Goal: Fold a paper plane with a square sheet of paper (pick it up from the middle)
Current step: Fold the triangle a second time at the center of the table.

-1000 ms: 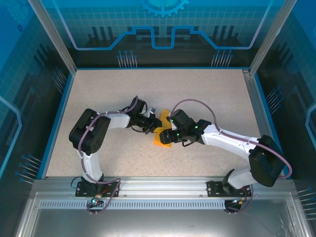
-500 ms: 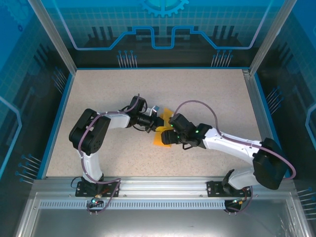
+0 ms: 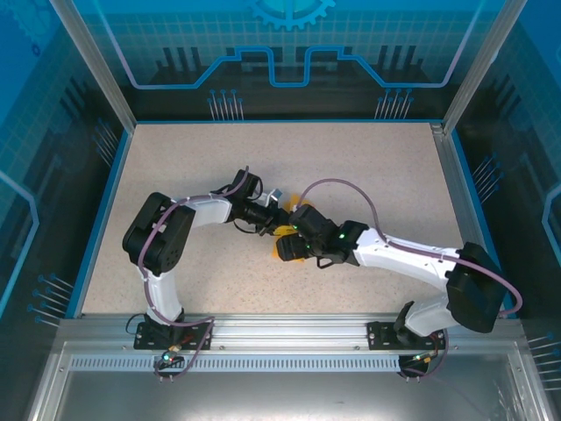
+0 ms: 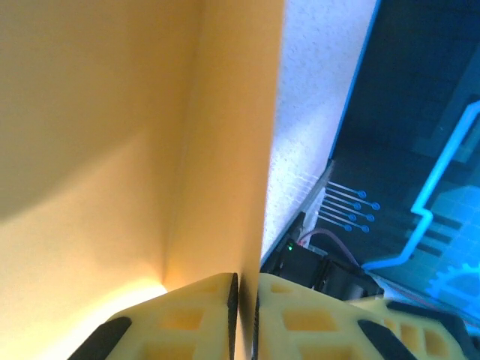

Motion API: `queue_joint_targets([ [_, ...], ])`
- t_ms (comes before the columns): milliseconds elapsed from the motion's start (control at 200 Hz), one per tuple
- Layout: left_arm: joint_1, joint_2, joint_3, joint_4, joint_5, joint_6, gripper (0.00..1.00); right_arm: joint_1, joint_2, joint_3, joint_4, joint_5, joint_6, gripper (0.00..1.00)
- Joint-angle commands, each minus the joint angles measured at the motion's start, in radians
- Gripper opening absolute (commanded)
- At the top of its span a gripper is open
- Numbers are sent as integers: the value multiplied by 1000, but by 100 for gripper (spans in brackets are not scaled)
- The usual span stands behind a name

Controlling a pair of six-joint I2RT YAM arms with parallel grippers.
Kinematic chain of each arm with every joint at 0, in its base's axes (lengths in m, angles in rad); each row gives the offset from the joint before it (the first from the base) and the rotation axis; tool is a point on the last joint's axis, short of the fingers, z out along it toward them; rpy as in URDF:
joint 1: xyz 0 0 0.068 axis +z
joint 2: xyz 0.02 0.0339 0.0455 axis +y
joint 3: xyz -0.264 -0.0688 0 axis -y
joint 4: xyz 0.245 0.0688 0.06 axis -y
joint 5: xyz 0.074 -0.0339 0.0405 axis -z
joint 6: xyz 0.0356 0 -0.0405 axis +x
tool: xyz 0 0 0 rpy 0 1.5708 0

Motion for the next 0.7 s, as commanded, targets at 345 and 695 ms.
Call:
queue_joint_targets([
  [345,-1,-27,52,-126,-28,63,13,119,198,159,-113,207,-26,76],
  [695,-2,-33,42,-108,-2,55,13,156,289,227,-186,316,-3,63],
])
